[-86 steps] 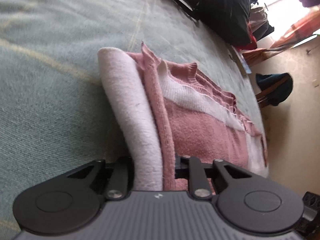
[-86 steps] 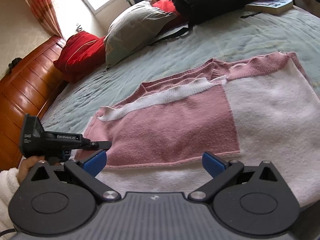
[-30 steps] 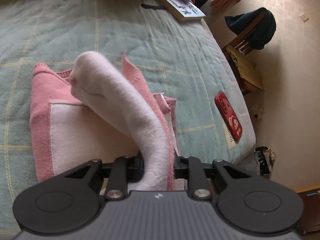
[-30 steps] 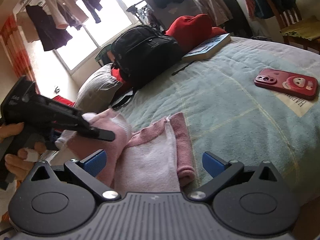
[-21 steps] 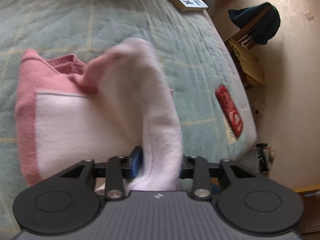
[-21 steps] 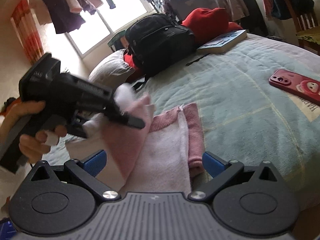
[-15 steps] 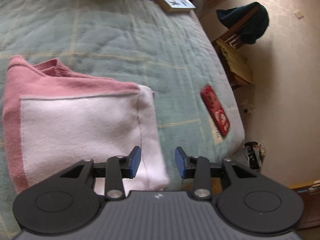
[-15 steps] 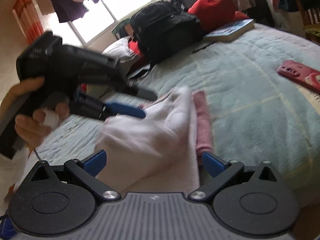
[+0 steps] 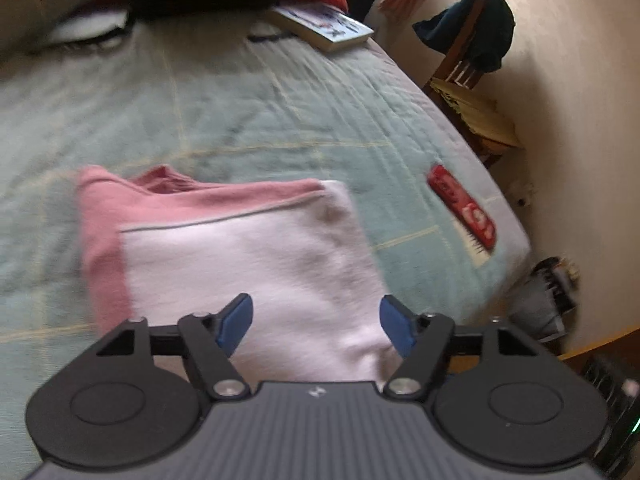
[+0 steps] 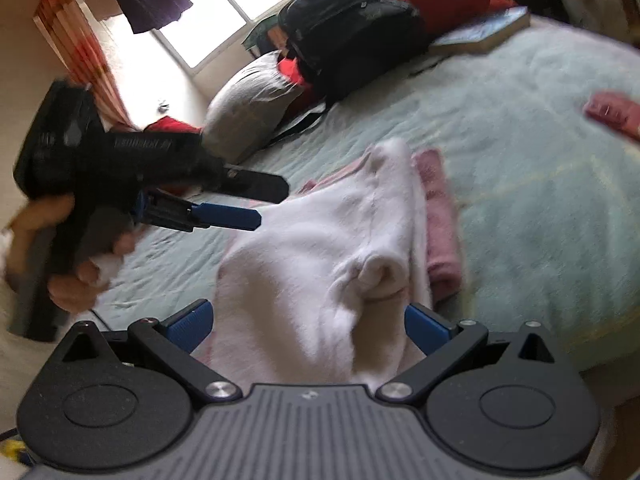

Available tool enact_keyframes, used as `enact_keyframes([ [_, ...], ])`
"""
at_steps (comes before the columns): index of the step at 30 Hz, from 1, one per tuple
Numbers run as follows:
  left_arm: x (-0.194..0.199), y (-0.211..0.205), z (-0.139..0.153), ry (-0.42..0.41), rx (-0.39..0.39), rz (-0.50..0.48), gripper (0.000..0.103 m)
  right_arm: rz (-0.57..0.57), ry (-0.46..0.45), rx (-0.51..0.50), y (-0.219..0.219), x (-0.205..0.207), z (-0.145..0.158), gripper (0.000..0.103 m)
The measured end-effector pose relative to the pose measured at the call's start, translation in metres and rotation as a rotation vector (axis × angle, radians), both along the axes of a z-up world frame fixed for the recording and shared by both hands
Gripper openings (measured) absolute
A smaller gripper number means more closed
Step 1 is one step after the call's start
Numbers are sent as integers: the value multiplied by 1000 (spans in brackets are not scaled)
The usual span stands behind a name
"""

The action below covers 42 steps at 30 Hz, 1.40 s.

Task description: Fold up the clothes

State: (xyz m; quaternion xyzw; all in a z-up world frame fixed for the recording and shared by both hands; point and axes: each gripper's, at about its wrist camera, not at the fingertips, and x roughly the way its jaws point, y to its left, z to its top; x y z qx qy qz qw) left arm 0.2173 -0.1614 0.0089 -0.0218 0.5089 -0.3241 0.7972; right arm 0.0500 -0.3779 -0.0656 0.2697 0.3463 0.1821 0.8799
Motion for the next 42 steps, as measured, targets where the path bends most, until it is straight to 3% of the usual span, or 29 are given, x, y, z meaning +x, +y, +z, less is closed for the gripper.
enact_keyframes([
  [6, -31, 25, -14, -112, 68, -52, 81, 8, 80, 88, -7, 1, -28, 103],
  [13, -71, 43, -28, -160, 113, -125, 83, -2, 118, 241, -19, 18, -48, 103],
  [17, -84, 53, -32, -190, 136, -98, 85, -5, 103, 289, -25, 32, -49, 103],
  [25, -87, 74, -48, -142, 108, 18, 86, 15, 91, 437, -42, 78, -54, 103],
  [29, -89, 74, -54, -122, 127, 18, 86, 64, 104, 440, -40, 100, -45, 103],
  [35, -89, 77, -58, -121, 124, 47, 86, 146, 148, 443, -31, 140, -55, 103],
  [39, -88, 83, -63, -108, 117, 71, 86, 153, 132, 541, -42, 148, -65, 103],
  [42, -87, 88, -66, -99, 111, 89, 86, 140, 132, 547, -44, 148, -66, 101],
])
